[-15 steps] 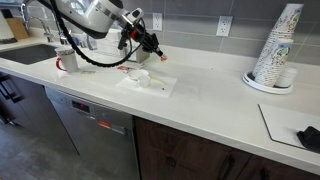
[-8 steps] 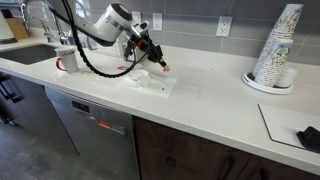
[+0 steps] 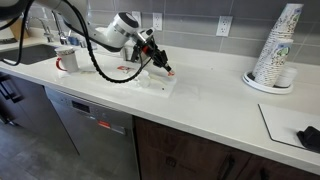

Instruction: Move the white thing to the right

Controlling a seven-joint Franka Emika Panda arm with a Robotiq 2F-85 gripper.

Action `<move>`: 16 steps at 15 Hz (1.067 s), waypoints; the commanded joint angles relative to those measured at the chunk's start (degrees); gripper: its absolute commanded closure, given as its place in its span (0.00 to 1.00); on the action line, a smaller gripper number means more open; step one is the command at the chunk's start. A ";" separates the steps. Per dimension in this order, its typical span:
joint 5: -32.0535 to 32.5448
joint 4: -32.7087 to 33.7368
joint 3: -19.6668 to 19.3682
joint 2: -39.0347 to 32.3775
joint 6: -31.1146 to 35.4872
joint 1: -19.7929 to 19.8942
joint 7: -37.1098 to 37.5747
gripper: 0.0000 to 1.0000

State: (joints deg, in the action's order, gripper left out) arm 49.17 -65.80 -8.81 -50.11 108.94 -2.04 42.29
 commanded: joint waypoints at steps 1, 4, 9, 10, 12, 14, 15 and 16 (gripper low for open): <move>-2.81 6.72 -0.95 -4.63 -4.61 -0.24 -4.29 1.00; -3.35 9.57 -1.14 -6.68 -5.28 -0.07 -5.93 1.00; -5.36 13.60 -1.59 -9.68 -6.30 -0.24 -9.53 0.74; -5.71 14.11 -1.67 -10.00 -6.33 -0.31 -10.02 0.63; -6.00 14.69 -1.95 -10.10 -6.38 -0.71 -10.67 0.47; -6.46 13.61 -1.47 -8.34 -6.05 -1.35 -11.75 0.32; -6.86 13.02 -1.16 -7.51 -5.98 -1.66 -12.51 0.23; -7.85 11.71 -0.34 -5.78 -5.83 -2.04 -14.30 0.16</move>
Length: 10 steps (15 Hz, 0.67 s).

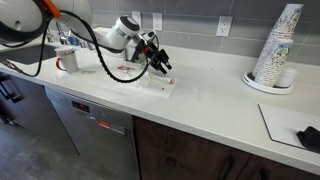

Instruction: Move the white thing to the right

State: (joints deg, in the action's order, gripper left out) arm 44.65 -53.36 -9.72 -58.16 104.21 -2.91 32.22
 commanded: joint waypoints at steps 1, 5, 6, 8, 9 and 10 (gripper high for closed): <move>-4.22 -1.53 0.99 3.49 -0.96 -1.63 -5.62 0.09; -8.95 -4.84 3.06 8.85 -0.73 -3.60 -11.77 0.00; -10.43 -5.54 3.59 10.02 -0.83 -3.94 -13.36 0.00; -14.22 -6.88 4.89 12.31 -2.07 -4.30 -16.73 0.00; -16.17 -7.39 5.26 13.23 -2.81 -4.50 -17.32 0.00; -18.81 -8.08 5.88 14.37 -3.73 -4.36 -18.16 0.00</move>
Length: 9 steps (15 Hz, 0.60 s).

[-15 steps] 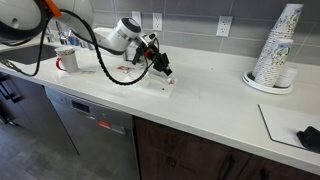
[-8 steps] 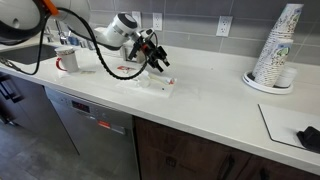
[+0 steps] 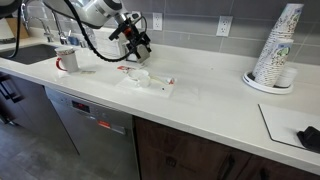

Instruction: Move the white thing to the right

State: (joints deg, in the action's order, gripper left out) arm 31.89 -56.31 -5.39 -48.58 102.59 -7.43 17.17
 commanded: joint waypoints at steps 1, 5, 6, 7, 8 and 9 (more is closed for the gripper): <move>-8.60 -6.42 2.34 6.37 -1.75 0.62 -4.37 0.01; -10.61 -4.11 2.21 5.64 -1.25 0.22 -4.64 0.00; -11.19 -4.84 2.62 6.51 -1.26 0.55 -4.97 0.00; -11.47 -5.52 2.82 7.14 -1.18 0.78 -5.24 0.00; -11.59 -5.84 2.93 7.37 -1.10 0.93 -5.32 0.00; -11.65 -6.09 3.00 7.46 -1.00 1.01 -5.34 0.00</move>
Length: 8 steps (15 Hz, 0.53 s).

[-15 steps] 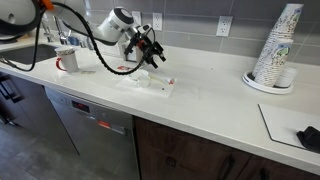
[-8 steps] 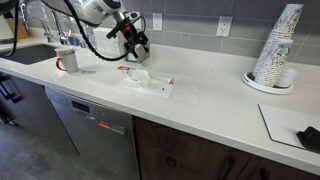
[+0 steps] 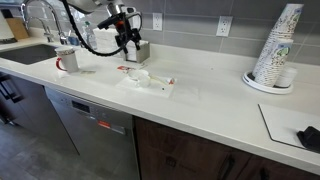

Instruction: Move the white thing to the right

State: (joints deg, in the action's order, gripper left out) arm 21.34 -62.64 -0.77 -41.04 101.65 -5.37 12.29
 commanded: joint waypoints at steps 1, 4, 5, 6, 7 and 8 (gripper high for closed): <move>-2.24 -0.24 -0.65 -0.10 -0.88 -0.60 -3.26 0.00; -5.29 -2.80 0.92 0.43 1.56 0.20 -6.82 0.00; -6.29 -3.23 1.12 0.48 1.37 0.24 -7.36 0.00; -7.43 -3.76 1.17 0.54 0.99 0.27 -6.97 0.00; -8.32 -4.33 1.17 0.58 1.28 0.38 -6.86 0.00; -9.47 -4.80 1.39 0.59 0.92 0.60 -7.18 0.00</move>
State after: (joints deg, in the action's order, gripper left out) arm 15.45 -64.52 0.01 -41.33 101.75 -5.67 6.62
